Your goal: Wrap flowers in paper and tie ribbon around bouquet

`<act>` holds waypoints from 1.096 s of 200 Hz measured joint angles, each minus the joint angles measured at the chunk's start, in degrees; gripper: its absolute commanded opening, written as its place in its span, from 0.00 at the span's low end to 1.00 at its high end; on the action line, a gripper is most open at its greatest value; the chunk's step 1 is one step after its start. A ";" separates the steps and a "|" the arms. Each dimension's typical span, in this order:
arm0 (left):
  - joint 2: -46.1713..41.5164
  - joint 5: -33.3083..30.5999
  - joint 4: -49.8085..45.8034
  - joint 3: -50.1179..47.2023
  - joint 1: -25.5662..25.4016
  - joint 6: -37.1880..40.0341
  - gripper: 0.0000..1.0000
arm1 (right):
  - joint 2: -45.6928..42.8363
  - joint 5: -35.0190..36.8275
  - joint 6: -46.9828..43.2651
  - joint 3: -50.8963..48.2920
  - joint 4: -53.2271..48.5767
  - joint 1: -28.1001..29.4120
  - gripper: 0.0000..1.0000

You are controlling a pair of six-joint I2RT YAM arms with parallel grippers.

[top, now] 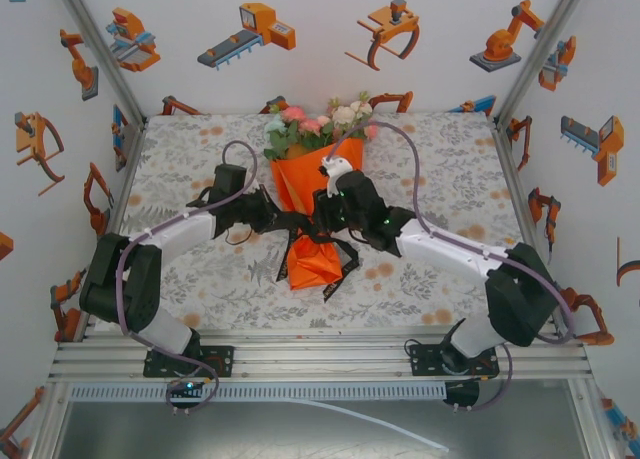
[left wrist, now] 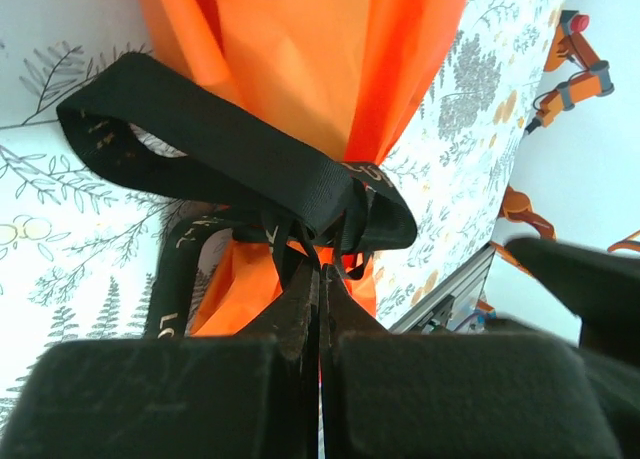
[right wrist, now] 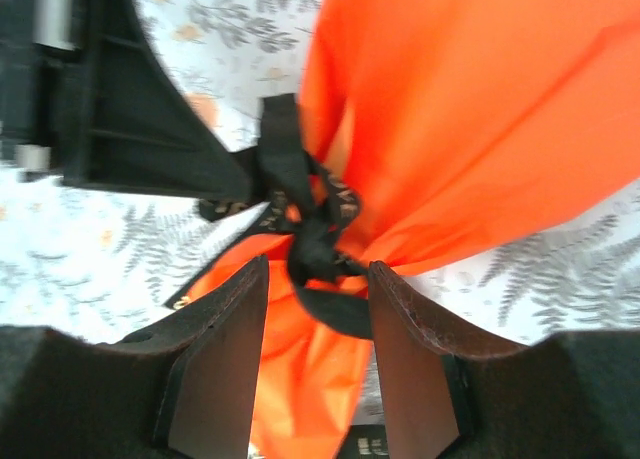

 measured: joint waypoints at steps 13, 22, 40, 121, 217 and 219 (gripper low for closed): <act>0.00 0.00 -0.13 -0.26 -0.20 -0.83 0.00 | -0.46 -0.96 2.16 -1.99 3.19 2.58 0.45; 0.00 0.02 -0.04 -0.28 -0.35 -1.66 0.00 | 0.24 -1.64 2.91 -2.99 5.62 4.57 0.46; -0.07 0.02 0.09 -0.31 -0.68 -3.45 0.00 | 3.50 -2.62 2.51 -3.52 9.88 7.10 0.48; -1.20 -0.37 -0.04 -0.61 -0.72 -9.62 0.01 | 11.63 1.77 -11.50 -5.20 23.47 5.57 0.42; -3.72 -3.67 -4.83 1.81 0.46 -5.86 0.43 | 10.34 -5.73 -13.94 -9.31 27.10 4.81 0.00; -3.82 -3.93 -5.33 2.29 0.48 -5.42 0.43 | 10.10 -6.21 -13.94 -9.68 27.19 4.81 0.00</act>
